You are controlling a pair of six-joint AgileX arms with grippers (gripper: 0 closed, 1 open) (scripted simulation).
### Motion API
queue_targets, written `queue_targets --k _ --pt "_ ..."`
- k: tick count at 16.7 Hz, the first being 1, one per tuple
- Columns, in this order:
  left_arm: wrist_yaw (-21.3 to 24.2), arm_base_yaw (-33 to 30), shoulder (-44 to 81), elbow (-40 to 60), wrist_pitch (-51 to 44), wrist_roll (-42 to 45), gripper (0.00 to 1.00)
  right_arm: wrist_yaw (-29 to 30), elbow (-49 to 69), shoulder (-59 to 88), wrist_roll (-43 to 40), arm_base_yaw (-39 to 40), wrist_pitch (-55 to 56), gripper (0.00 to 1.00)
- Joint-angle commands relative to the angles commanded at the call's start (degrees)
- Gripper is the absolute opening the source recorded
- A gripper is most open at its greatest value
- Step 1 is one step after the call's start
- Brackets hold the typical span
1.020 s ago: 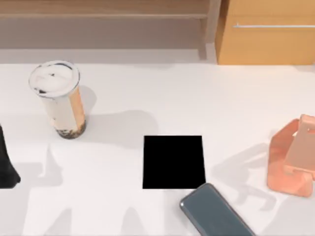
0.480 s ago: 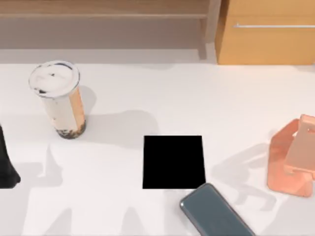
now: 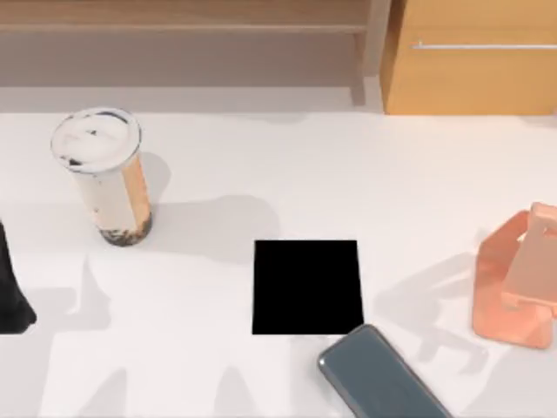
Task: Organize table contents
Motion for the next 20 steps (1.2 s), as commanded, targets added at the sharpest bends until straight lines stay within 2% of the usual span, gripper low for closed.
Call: queue_targets --k 20 --pt "0.00 0.00 0.00 0.00 0.00 0.00 1.00 -0.03 13.89 -8.26 -0.14 -0.12 -22.13 0.00"
